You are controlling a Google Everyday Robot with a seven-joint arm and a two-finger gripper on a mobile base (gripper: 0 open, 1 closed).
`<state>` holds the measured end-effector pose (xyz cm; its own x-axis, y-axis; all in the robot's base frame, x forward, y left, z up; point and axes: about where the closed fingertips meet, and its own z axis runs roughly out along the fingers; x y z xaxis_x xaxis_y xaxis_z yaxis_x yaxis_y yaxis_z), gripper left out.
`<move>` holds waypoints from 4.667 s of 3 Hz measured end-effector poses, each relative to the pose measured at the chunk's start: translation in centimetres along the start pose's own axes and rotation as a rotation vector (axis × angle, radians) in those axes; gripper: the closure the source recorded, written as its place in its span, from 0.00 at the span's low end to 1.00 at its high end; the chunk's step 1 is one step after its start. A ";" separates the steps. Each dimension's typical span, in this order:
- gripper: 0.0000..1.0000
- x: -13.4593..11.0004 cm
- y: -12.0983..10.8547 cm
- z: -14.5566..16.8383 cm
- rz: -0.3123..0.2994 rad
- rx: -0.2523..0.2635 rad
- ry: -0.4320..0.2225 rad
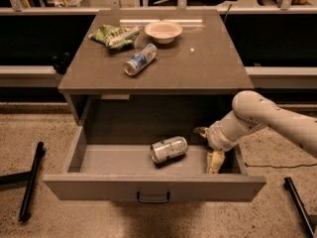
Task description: Pick 7up can from top drawer and place on counter
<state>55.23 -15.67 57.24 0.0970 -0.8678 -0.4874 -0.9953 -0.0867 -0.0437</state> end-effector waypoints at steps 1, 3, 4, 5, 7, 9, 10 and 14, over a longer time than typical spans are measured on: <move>0.18 0.0 0.0 0.0 0.000 0.000 0.000; 0.39 -0.5 0.0 -0.9 0.000 0.000 0.000; 0.16 -0.9 -0.1 -1.7 0.000 0.000 0.000; 0.00 -1.1 -0.1 -2.0 0.000 0.000 0.000; 0.00 -1.4 -1.0 1.2 -0.095 -0.045 0.034; 0.00 -3.4 -0.9 1.6 -0.166 -0.043 0.056; 0.00 -5.2 -1.0 1.2 -0.216 -0.027 0.067; 0.49 -9.0 -1.1 1.9 -0.295 -0.067 0.056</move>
Offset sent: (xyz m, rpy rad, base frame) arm 0.0000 0.0000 0.0000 0.0000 0.0001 0.0000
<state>55.41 -6.86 59.96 0.3835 -0.8259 -0.4133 -0.9218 -0.3694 -0.1172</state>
